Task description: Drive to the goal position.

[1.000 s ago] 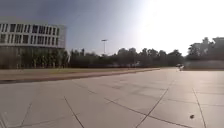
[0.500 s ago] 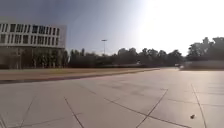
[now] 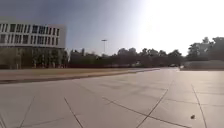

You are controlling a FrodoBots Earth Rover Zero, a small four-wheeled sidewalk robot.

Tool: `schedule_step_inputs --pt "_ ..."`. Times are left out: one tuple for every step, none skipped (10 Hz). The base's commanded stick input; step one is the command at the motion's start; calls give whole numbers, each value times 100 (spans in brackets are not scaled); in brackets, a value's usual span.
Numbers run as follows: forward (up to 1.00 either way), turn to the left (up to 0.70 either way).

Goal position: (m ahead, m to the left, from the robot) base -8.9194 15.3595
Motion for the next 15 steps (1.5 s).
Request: schedule_step_inputs --pt "6 0" --pt "7 0" --pt "6 0" --pt "7 0" --pt "7 0" --pt "7 0" --pt "6 0" --pt "7 0" --pt "7 0" --pt "7 0" --pt "7 0" --pt "7 0" --pt "7 0" --pt "7 0" --pt "7 0"
